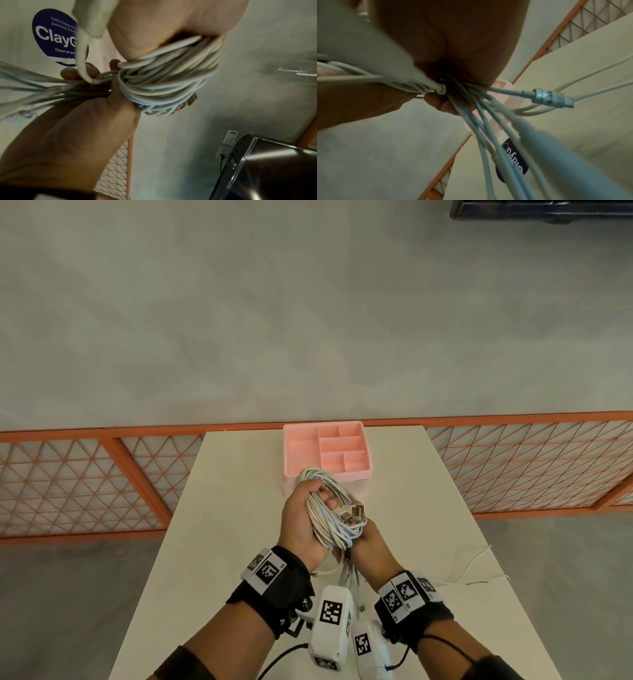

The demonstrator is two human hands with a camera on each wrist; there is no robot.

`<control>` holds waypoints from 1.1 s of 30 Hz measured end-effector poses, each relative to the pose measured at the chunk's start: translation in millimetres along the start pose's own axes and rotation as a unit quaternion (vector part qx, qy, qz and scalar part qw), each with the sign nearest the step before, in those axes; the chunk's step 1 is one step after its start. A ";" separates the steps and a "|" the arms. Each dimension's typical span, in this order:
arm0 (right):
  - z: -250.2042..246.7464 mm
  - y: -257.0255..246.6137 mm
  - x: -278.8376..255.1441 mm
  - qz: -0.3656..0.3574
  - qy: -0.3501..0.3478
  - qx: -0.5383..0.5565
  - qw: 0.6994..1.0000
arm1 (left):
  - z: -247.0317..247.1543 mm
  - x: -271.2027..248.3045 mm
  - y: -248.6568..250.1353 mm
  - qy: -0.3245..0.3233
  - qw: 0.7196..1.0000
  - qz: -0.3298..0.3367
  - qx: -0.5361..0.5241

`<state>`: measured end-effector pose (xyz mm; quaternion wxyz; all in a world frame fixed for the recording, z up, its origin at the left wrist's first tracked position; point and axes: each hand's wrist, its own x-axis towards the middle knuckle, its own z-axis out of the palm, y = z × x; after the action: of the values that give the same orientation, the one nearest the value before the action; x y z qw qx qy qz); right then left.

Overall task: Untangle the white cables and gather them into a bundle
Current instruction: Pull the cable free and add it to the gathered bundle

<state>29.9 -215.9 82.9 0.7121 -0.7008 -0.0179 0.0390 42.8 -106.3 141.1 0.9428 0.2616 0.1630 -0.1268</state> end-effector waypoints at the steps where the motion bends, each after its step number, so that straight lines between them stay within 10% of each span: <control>1: -2.0 -0.2 0.4 0.007 -0.010 -0.011 1.000 | -2.0 1.5 -2.0 0.008 1.000 0.007 0.004; 20: 2.3 23.5 -20.3 0.083 -0.196 -0.289 0.933 | -18.2 29.3 14.2 0.157 0.949 0.219 0.163; 33: 9.8 -25.4 -6.5 0.250 -0.144 0.009 0.957 | -36.1 24.3 -4.0 0.092 0.837 0.324 0.431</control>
<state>23.4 -207.0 108.7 0.6757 -0.6635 0.0559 0.3165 55.1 -94.1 101.0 0.7026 0.6898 0.0835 0.1535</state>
